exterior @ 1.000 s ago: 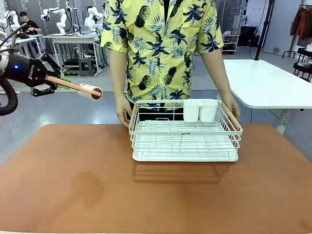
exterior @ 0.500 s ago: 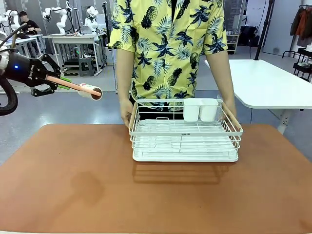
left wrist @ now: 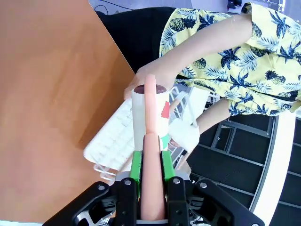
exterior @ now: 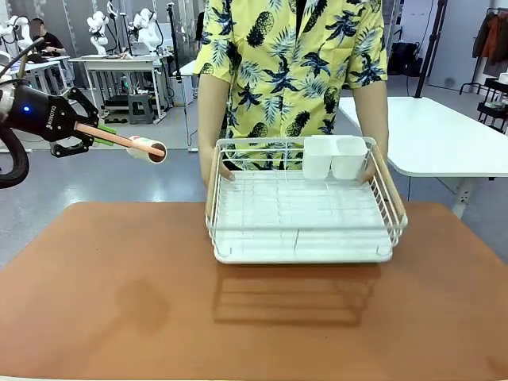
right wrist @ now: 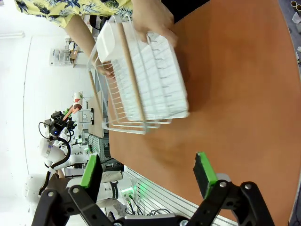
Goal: Clean the table.
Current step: Clean the table with the Lint Roller when the human lifts the Dish drying rack.
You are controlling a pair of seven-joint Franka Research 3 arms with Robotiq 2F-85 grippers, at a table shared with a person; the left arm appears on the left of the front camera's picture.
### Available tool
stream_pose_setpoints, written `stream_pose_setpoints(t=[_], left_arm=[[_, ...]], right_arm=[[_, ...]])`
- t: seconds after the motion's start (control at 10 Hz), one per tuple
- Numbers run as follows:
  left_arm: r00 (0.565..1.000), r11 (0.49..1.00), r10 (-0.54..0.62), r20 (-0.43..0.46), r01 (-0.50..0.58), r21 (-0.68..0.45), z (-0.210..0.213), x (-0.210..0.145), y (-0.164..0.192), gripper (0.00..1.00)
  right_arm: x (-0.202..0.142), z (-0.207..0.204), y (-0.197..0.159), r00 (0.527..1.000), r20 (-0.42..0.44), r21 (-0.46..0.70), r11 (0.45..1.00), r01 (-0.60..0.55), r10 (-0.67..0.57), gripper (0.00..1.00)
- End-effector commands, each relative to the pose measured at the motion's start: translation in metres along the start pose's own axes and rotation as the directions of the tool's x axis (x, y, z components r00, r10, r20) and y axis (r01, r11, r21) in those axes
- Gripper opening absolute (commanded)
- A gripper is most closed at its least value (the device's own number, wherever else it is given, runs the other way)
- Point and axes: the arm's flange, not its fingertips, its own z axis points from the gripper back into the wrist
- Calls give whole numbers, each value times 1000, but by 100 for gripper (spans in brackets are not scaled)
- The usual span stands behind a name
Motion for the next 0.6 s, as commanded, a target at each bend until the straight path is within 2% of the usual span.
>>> stream_pose_setpoints(t=[0.0, 0.2, 0.3, 0.4, 0.5], left_arm=[[990, 990, -141, 6, 141, 4, 13, 3, -18, 21], [949, 943, -300, -99, 311, 121, 48, 17, -65, 21], [904, 886, -367, -219, 412, 213, 57, 22, -80, 21], [854, 823, -425, -301, 503, 265, 57, 28, -90, 21], [721, 722, -530, -446, 660, 208, 52, 44, -105, 21]], right_arm=[[-2, 3, 2, 1000, -8, 4, 1000, -13, 13, 100], [-2, 3, 2, 1000, -8, 4, 1000, -13, 13, 100], [-2, 3, 2, 1000, -8, 4, 1000, -13, 13, 100], [-2, 3, 2, 1000, -8, 4, 1000, -13, 13, 100], [-2, 3, 2, 1000, -8, 4, 1000, -13, 13, 100]])
